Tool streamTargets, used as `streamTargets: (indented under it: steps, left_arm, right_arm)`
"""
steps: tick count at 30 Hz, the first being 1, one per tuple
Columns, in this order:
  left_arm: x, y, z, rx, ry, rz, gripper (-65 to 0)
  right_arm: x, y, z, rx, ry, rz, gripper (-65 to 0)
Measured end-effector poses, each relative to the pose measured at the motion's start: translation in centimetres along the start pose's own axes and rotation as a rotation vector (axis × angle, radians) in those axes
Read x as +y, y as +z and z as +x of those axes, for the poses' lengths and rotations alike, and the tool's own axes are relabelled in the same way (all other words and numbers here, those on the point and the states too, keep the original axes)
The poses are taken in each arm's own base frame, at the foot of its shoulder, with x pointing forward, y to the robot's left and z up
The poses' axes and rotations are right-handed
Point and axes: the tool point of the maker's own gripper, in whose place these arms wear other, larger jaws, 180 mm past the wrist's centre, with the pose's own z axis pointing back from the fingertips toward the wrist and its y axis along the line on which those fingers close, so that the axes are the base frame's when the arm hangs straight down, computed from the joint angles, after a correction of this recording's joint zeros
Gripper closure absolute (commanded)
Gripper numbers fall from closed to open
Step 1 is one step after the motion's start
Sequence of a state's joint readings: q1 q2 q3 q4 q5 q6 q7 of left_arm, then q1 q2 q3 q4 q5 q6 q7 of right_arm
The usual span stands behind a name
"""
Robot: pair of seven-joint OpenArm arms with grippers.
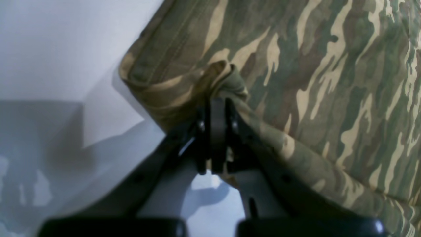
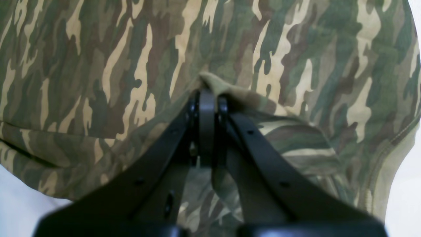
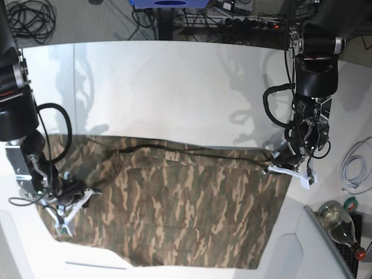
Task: Layout the t-shirt on the table in an organized manner, then fold the t-shirt properly
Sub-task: 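Drag the grasped shirt edge with both grippers across the table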
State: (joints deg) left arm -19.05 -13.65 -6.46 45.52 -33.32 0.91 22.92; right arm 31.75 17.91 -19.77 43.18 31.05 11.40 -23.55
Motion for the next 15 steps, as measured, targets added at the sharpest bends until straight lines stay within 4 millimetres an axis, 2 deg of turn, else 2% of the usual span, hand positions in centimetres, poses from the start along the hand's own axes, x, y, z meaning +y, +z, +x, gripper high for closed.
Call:
streamTargets:
  steps: [6, 12, 15]
  left_arm:
    - [0.1, 0.0, -0.2, 0.002, 0.006, 0.001, 0.0]
    - [2.1, 0.4, 1.2, -0.040, 0.108, 0.034, 0.0]
    - [1.6, 0.3, 1.2, -0.035, 0.075, 0.028, 0.0]
  right_arm:
    - [0.3, -0.1, 0.1, -0.003, 0.000, 0.004, 0.0]
    - [0.2, -0.1, 0.9, -0.034, -0.002, 0.002, -0.6]
    - [0.1, -0.2, 0.9, -0.035, -0.024, -0.024, -1.1]
